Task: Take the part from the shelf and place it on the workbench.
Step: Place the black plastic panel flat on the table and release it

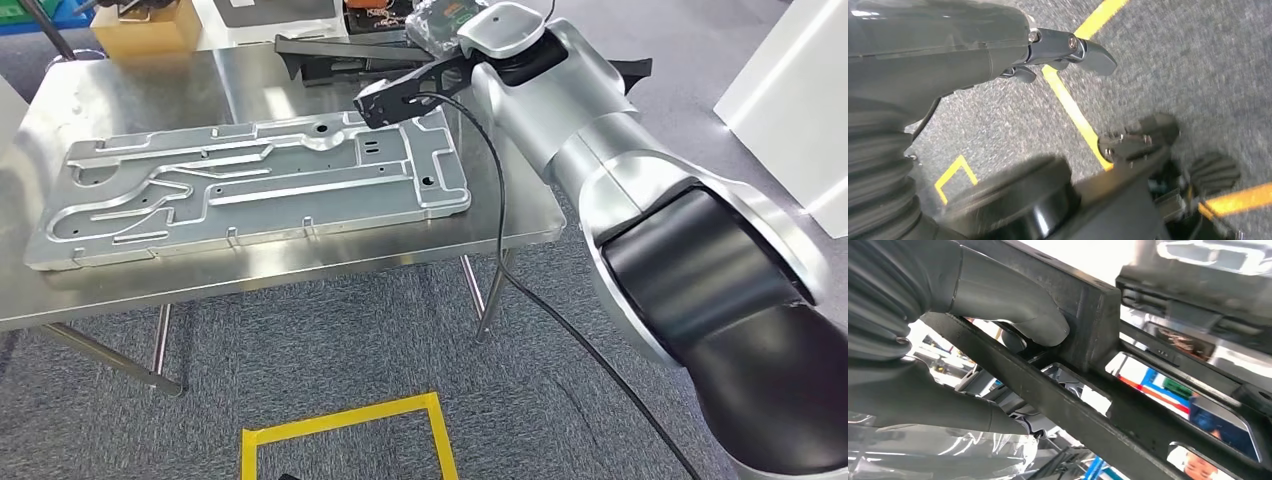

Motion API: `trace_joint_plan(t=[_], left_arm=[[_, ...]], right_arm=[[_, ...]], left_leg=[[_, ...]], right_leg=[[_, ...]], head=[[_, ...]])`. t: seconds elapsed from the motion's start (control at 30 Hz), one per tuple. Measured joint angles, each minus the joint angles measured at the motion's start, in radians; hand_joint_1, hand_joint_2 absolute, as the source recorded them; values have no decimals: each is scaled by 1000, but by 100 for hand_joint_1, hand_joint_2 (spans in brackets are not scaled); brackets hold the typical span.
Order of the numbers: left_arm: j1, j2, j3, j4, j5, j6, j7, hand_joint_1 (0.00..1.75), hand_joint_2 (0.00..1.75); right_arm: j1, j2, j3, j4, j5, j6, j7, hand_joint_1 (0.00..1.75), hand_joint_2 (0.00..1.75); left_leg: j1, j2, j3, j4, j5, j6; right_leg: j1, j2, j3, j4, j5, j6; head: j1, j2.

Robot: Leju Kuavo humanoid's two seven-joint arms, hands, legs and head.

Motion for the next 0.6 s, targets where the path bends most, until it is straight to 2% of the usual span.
trace_joint_plan(t=[0.03, 0.07, 0.13, 0.17, 0.2, 0.23, 0.27, 0.3, 0.33, 0.37, 0.4, 0.47, 0.5, 0.53, 0.57, 0.6], left_arm=[[0, 1, 0, 0, 1, 0, -1, 0, 175], [1, 3, 0, 0, 3, 0, -2, 0, 175], [2, 3, 1, 0, 5, 0, -5, 0, 175], [3, 4, 2, 0, 6, 0, -6, 0, 175], [5, 5, 2, 0, 6, 0, -7, 0, 175], [7, 6, 3, 0, 7, 0, -9, 0, 175], [9, 8, 4, 0, 8, 0, -10, 0, 175], [12, 9, 4, 0, 8, -1, -12, 0, 175], [14, 10, 4, 1, 8, -2, -13, 0, 175], [16, 11, 5, 1, 9, -3, -14, 0, 175], [17, 12, 5, 1, 9, -3, -15, 0, 175], [16, 14, 6, 1, 9, -3, -17, 0, 175], [16, 14, 6, 0, 9, -3, -18, 0, 175], [15, 15, 6, 0, 9, -3, -19, 0, 175], [14, 15, 6, 0, 9, -3, -19, 0, 175], [14, 15, 6, 0, 9, -3, -19, 0, 175]], right_arm=[[-1, -1, 0, 0, 0, 1, 0, 175, 175], [-2, -1, 0, 0, 0, 2, 0, 175, 175], [-1, 0, 0, 2, 0, 5, -2, 175, 175], [0, -1, 0, 3, 0, 7, -3, 175, 175], [2, -1, 0, 4, 0, 8, -3, 175, 175], [3, -1, 0, 5, -1, 8, -3, 175, 175], [3, -1, 0, 5, -1, 8, -3, 175, 175], [3, -1, 0, 6, -1, 8, -3, 175, 175], [3, -1, 1, 7, -2, 9, -3, 175, 175], [2, -2, 1, 8, -2, 9, -3, 175, 175], [1, -2, 1, 9, -3, 10, -3, 175, 175], [-2, -3, 1, 9, -4, 11, -3, 175, 175], [-3, -5, 1, 8, -4, 11, -3, 175, 175], [-5, -6, 1, 8, -4, 10, -3, 175, 175], [-5, -7, 1, 8, -4, 10, -3, 175, 175], [-4, -9, 1, 8, -5, 10, -3, 175, 175]], left_leg=[[1, 1, -23, 42, 1, -5], [5, 4, -58, 98, -5, -12], [18, 7, -139, 204, -52, -27], [24, 10, -169, 229, -77, -35], [30, 12, -186, 224, -87, -43], [36, 14, -188, 188, -71, -50], [41, 17, -178, 126, -27, -58], [47, 22, -165, 53, 42, -64], [49, 26, -154, -4, 92, -65], [48, 29, -147, -40, 132, -61], [46, 30, -146, -53, 147, -54], [42, 26, -138, -48, 136, -34], [42, 25, -132, -49, 131, -26], [41, 23, -124, -50, 126, -18], [40, 21, -117, -52, 120, -11], [37, 20, -110, -53, 113, -6]], right_leg=[[-6, -1, 15, -8, -4, -3], [-9, -1, 28, -14, -10, -4], [-14, 0, 51, -19, -27, -2], [-17, 2, 63, -19, -37, 1], [-21, 2, 77, -19, -49, 5], [-25, 3, 93, -18, -61, 10], [-29, 3, 109, -18, -75, 17], [-31, 3, 124, -17, -89, 24], [-33, 3, 135, -17, -100, 32], [-32, 3, 142, -18, -110, 40], [-31, 4, 146, -19, -115, 48], [-34, 3, 148, -13, -115, 63], [-36, 2, 139, 11, -110, 66], [-37, 1, 114, 56, -108, 67], [-36, 1, 74, 120, -117, 67], [-33, 1, 26, 192, -138, 65]], head=[[0, 0], [0, 0], [0, 0], [0, 0], [0, 0], [0, 0], [0, 0], [0, 0], [0, 0], [0, 0], [0, 0], [0, 0], [0, 0], [0, 0], [0, 0], [0, 0]])
